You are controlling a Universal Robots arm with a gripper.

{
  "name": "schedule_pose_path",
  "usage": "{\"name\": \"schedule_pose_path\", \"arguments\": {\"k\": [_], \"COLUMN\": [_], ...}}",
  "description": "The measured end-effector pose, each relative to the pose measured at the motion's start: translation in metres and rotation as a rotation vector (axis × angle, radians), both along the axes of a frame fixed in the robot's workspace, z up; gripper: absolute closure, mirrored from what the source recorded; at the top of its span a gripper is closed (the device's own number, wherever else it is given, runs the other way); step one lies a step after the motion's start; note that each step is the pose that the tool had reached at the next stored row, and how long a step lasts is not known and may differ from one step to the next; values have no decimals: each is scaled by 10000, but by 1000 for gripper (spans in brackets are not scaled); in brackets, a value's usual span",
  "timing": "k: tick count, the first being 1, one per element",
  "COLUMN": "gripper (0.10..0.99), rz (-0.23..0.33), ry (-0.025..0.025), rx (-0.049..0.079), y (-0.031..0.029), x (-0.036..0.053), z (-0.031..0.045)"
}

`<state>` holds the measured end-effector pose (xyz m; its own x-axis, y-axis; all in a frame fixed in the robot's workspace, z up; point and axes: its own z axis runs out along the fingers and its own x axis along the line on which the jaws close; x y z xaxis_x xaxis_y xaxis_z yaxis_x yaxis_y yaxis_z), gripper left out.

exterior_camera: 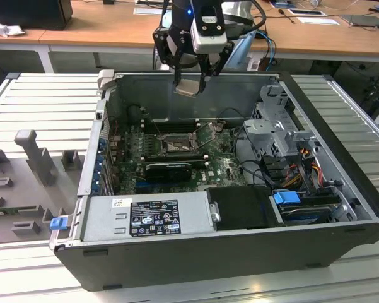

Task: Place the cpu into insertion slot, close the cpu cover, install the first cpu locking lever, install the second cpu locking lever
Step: 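Place the cpu into insertion slot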

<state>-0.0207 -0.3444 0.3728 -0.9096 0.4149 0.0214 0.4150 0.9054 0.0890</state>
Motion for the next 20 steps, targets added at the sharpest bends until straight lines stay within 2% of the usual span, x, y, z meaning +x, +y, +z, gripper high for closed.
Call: {"name": "schedule_pose_path", "arguments": {"k": [5,12,20], "gripper": [557,557,557], "rz": [-767,-1245,-2384], "ry": [1,1,1], "rx": [0,0,-1], "y": [0,0,0], "x": [0,0,0], "z": [0,0,-1]}}
